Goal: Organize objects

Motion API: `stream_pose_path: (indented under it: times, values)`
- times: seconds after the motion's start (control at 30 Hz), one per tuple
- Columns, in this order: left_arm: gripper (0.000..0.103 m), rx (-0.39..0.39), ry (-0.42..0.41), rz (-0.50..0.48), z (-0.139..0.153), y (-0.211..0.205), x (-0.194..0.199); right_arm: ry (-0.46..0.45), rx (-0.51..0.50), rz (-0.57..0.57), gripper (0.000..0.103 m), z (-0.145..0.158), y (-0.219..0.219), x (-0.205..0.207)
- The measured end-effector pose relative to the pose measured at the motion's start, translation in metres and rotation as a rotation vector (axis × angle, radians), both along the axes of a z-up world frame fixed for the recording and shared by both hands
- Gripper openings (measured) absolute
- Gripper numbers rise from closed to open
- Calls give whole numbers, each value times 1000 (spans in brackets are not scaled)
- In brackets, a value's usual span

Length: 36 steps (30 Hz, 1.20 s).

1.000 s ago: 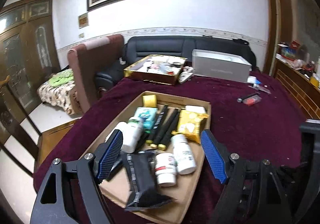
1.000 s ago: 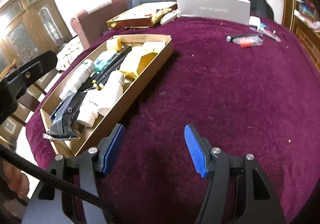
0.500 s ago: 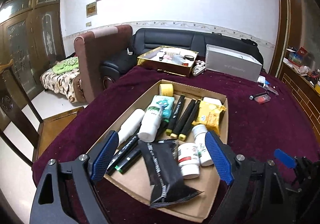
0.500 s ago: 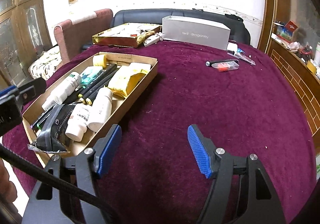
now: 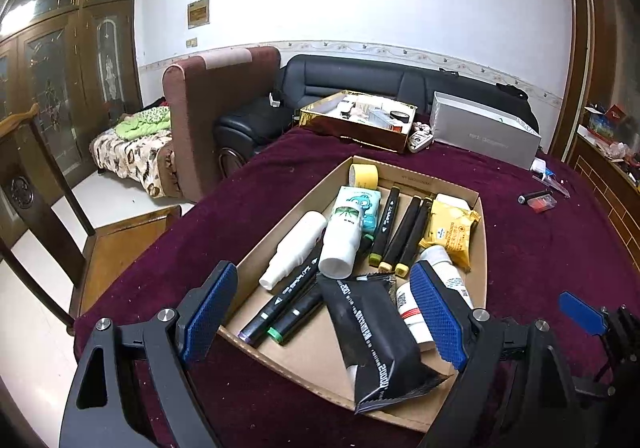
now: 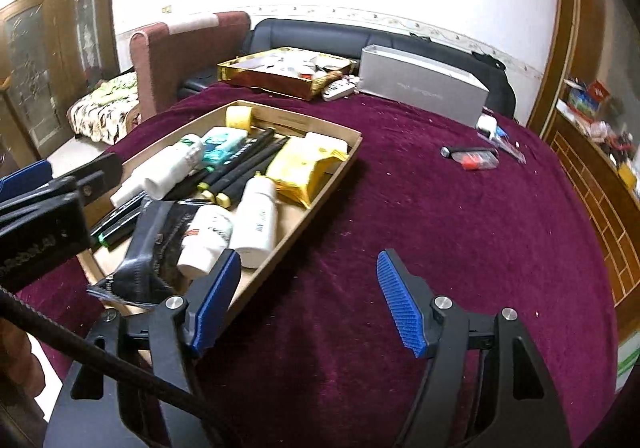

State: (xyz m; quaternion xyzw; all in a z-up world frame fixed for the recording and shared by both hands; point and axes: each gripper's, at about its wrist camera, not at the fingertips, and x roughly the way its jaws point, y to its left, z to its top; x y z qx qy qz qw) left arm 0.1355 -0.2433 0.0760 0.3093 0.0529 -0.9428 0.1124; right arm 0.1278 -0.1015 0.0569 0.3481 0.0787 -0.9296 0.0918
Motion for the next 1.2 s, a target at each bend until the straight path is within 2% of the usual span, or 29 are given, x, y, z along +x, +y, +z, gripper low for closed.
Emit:
stream_pose_path:
  times: [0.3,1.2]
  values:
    - [84,19,-19,15,-5,-15,0,26,89,72,71,-1,-30,7]
    - [84,40,-59,-1,-11,-14,-5,20,101,89,71,-5,-33,8]
